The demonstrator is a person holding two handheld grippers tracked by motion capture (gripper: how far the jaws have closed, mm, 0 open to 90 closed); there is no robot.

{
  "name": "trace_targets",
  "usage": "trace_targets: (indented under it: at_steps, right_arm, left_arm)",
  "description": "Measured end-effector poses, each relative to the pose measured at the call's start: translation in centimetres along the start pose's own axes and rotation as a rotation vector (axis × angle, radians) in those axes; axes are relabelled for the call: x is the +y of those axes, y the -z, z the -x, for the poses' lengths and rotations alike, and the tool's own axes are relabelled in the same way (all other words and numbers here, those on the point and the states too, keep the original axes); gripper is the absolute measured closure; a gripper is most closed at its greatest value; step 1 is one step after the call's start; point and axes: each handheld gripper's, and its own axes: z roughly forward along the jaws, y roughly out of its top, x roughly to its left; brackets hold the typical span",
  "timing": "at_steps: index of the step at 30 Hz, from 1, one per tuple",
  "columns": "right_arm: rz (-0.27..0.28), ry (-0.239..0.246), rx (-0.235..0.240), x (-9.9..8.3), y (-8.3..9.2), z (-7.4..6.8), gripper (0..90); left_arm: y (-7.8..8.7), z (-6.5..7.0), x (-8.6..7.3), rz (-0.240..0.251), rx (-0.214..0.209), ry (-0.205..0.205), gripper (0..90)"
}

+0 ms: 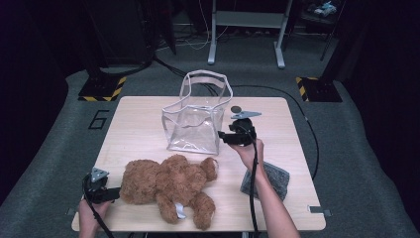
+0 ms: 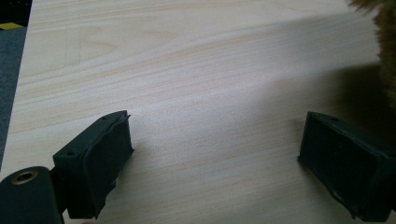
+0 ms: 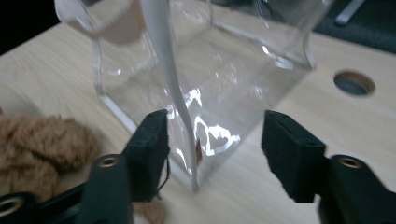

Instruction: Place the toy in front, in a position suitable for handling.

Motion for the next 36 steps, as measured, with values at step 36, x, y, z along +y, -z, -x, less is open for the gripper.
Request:
trace_targets:
  at_steps: [36]
  right_arm:
    - [-0.117, -0.172, -0.238, -15.8, 3.9, 6.2, 4.4]
  left_arm:
    - [3.4, 0.6, 13.3, 0.037, -0.191, -0.073, 5.4]
